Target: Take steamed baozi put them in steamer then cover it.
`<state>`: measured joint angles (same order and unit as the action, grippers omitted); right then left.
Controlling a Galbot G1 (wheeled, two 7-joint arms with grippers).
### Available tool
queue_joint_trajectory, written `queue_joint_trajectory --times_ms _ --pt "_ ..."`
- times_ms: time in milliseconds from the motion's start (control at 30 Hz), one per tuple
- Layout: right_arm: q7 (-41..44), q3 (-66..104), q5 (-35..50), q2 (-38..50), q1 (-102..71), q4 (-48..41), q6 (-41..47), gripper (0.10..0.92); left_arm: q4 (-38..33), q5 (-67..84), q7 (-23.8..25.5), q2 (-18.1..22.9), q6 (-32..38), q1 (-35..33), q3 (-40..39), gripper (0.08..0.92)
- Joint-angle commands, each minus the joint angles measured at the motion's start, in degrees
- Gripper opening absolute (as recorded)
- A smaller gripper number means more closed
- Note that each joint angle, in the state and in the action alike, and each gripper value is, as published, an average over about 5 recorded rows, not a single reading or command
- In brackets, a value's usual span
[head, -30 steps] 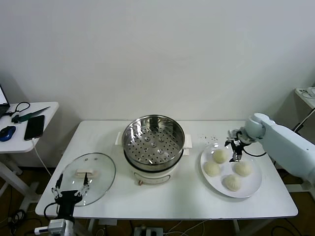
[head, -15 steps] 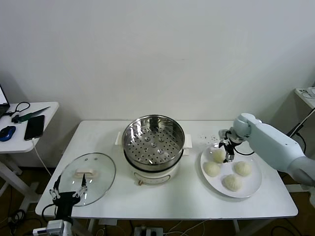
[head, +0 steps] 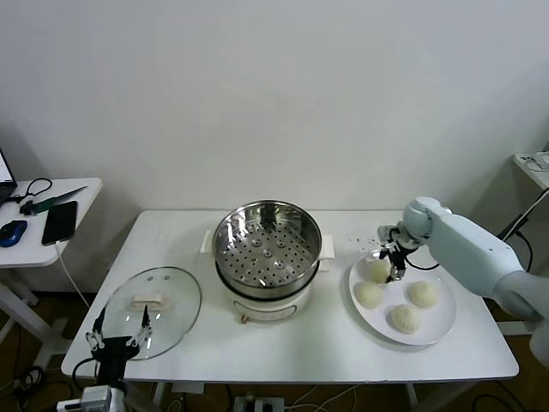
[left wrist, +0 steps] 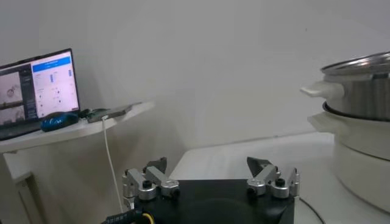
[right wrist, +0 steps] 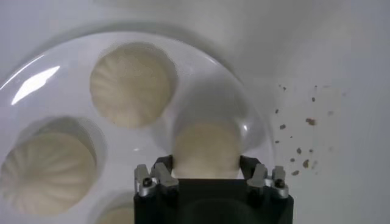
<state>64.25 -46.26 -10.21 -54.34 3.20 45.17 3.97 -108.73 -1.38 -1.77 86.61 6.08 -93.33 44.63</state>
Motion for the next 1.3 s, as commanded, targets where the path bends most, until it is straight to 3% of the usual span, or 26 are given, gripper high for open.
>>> queue_joint_trajectory --times_ms 33,400,733,1300 --pt "0.4 -3.5 2.0 1.6 6.0 2.6 -3.2 0.682 -0.2 0.1 -0.1 0.0 0.2 -0.6 0.1 0.823" --pt "5.1 -19.8 2.7 -5.1 34.4 5.9 -23.7 0.687 -1.4 0.0 0.5 0.3 -0.2 -1.9 -0.1 0.823" --pt "4.9 -19.8 -1.1 -19.7 37.5 10.7 -33.8 0.687 -1.9 -0.2 0.5 0.8 -0.2 -2.9 -0.2 0.823" --pt "-0.9 -13.8 -28.2 -29.6 21.1 11.8 -42.8 0.695 -1.6 0.0 1.3 0.5 0.3 -4.8 0.1 0.823"
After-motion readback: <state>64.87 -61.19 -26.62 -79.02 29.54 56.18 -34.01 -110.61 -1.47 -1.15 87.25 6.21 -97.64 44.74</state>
